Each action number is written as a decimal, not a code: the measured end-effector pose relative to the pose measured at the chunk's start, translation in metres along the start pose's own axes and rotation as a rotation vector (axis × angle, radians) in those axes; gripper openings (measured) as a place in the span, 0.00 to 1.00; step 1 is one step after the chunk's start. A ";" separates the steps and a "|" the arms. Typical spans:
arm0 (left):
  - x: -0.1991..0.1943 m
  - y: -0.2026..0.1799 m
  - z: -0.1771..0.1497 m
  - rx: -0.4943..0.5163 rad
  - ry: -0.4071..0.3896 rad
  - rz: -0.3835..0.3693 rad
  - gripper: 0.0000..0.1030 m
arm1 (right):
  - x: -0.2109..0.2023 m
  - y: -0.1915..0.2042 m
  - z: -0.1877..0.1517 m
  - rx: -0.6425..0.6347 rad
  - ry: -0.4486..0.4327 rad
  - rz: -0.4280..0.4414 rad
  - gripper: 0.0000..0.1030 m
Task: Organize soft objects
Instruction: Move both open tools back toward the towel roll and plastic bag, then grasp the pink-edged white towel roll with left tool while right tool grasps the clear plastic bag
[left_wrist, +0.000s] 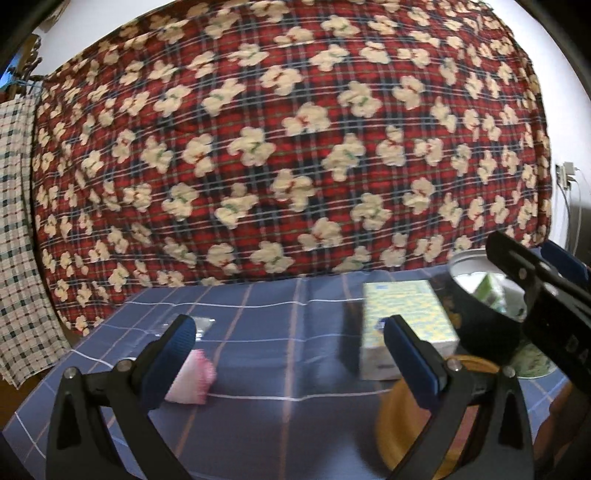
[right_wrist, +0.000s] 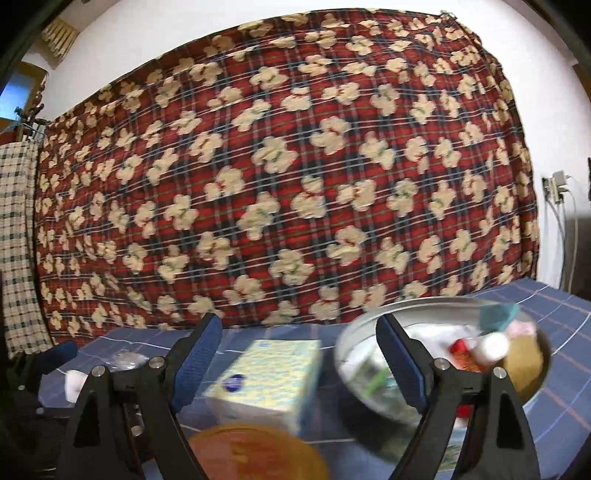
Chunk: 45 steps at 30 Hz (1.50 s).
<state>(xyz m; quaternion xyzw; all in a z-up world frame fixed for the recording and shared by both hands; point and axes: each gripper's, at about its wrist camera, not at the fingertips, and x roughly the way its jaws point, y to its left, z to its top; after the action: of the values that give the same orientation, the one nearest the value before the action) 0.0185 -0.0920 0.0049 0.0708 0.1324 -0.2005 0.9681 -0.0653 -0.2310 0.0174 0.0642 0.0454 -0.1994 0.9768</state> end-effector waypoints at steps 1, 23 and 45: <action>0.002 0.006 0.000 -0.003 0.004 0.007 1.00 | 0.001 0.006 -0.001 -0.002 0.001 0.009 0.85; 0.029 0.096 -0.006 -0.070 0.079 0.102 1.00 | 0.038 0.114 -0.012 0.007 0.036 0.014 0.85; 0.078 0.160 -0.033 -0.193 0.411 0.020 1.00 | 0.072 0.113 -0.019 0.087 0.174 0.042 0.85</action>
<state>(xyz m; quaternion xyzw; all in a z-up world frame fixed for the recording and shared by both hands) 0.1449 0.0307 -0.0353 0.0184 0.3446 -0.1589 0.9250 0.0442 -0.1525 0.0022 0.1245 0.1199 -0.1742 0.9694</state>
